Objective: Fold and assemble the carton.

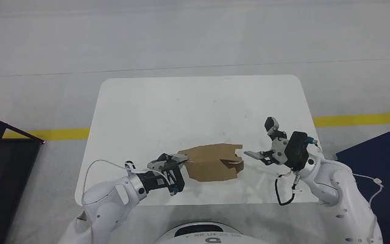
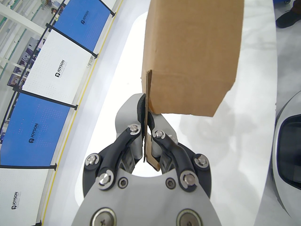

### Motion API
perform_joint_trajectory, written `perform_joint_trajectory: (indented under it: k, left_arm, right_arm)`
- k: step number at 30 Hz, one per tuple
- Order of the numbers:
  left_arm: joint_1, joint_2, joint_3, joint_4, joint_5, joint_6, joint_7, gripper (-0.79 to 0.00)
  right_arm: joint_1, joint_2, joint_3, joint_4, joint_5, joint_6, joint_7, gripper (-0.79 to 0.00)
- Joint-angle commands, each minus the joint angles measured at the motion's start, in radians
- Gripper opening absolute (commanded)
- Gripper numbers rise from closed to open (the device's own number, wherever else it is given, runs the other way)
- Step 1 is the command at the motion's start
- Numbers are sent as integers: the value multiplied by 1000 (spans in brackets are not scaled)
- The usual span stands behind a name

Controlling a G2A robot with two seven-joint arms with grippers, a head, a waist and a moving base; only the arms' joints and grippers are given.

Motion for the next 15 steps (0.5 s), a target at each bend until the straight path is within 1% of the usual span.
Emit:
perform_joint_trajectory:
  k: [1,3,6,10,15]
  left_arm:
    - [2,2,-1,-1,7,1,-5,-785]
    - [3,3,0,0,13,3,-10,-785]
    - [0,5,4,-1,27,9,-27,-785]
    - [-3,6,6,-5,24,15,-36,-785]
    - [1,9,8,-24,20,17,-37,-785]
  right_arm:
    - [0,0,0,0,0,0,0,0]
    - [1,0,-2,-1,4,7,1,0]
    - [2,-2,-5,-11,33,44,-1,0]
    - [5,-1,-16,-29,62,56,13,0]
    - [22,0,-55,-53,42,73,77,0]
